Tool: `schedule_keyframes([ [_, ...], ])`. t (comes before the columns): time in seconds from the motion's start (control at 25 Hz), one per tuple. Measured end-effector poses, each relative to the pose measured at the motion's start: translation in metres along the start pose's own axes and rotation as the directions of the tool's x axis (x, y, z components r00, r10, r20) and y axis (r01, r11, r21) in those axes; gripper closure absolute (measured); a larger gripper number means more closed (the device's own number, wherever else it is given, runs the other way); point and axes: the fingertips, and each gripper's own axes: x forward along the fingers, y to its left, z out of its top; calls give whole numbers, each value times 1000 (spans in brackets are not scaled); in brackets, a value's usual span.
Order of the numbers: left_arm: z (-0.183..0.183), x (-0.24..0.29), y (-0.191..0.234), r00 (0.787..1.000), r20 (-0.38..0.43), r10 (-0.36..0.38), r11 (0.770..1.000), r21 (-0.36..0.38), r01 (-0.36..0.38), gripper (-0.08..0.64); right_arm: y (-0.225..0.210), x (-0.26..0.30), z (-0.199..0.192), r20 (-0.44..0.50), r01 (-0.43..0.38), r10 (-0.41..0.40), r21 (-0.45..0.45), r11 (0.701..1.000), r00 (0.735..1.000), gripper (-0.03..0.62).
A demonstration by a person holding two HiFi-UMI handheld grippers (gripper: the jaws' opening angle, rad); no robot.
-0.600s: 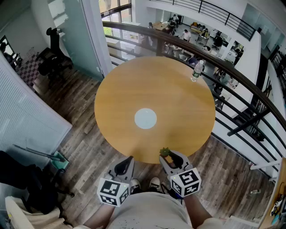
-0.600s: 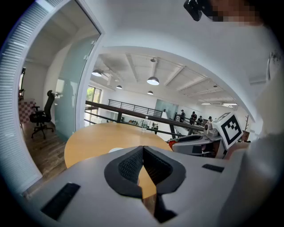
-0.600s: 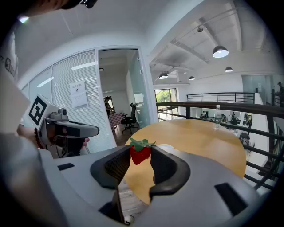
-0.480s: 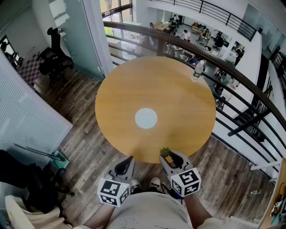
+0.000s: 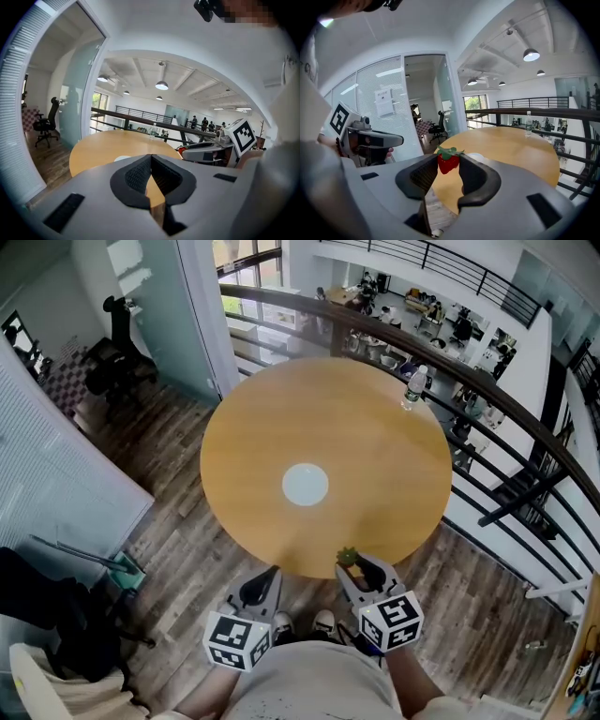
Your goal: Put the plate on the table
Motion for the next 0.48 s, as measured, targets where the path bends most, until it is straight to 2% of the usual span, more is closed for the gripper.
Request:
schedule_keyframes([
  [0.12,-1,1,-9,1000,-2,9,1000,2,-9,537,-4,-8,2,22,-17,16,19,1000,1000,437],
  [0.48,-9,-5,-38,998,6,65,998,0,-65,537,-14,-30,-8,24,-59,59,1,998,998,437],
])
